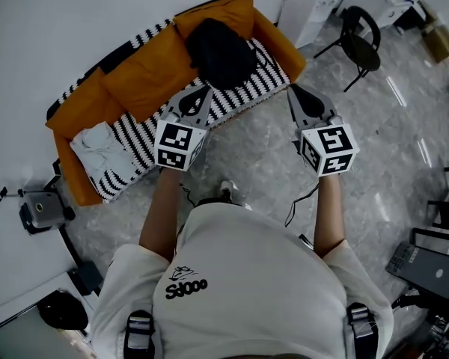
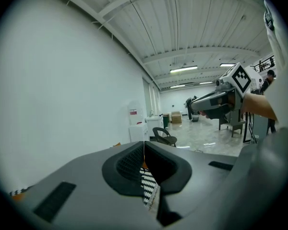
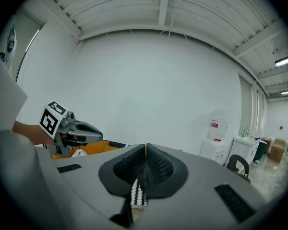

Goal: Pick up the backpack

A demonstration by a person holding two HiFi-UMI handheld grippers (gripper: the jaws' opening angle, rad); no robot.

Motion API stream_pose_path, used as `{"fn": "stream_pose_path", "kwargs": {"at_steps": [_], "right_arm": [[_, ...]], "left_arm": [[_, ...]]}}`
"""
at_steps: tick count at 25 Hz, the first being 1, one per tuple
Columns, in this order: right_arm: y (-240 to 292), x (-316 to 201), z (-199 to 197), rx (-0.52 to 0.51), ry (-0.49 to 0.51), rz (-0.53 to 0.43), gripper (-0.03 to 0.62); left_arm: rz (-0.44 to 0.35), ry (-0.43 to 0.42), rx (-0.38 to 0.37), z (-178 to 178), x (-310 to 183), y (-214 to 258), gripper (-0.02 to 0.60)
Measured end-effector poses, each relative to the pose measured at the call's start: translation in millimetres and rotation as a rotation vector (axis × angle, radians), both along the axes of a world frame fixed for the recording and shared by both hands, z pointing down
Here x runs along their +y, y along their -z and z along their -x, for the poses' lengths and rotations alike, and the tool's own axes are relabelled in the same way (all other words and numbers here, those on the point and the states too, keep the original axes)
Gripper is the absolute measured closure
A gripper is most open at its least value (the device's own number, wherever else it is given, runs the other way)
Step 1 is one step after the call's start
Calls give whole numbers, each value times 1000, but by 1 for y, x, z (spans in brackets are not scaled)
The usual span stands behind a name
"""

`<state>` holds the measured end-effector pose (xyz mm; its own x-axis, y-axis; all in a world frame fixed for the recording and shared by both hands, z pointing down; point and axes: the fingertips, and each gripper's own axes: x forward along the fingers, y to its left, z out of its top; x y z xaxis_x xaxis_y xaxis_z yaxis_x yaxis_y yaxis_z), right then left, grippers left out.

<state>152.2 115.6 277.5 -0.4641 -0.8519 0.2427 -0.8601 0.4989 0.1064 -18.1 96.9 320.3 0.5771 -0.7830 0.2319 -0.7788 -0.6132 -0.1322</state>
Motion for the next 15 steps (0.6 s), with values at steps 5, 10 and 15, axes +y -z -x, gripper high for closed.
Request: {"fn": "stream_pose_path", "kwargs": {"at_steps": [5,10,15], "right_arm": [[-9,-38,11,16,-6,8,557],[-14,-73,19,22,-19,15,557],[-24,-104,30,34,-22,38,557]], "left_arm": [[5,-7,4,11,-39,-9,560],[6,-16,12,20,-75,-15,560],[14,-18,18,32,-104,-20,558]]}}
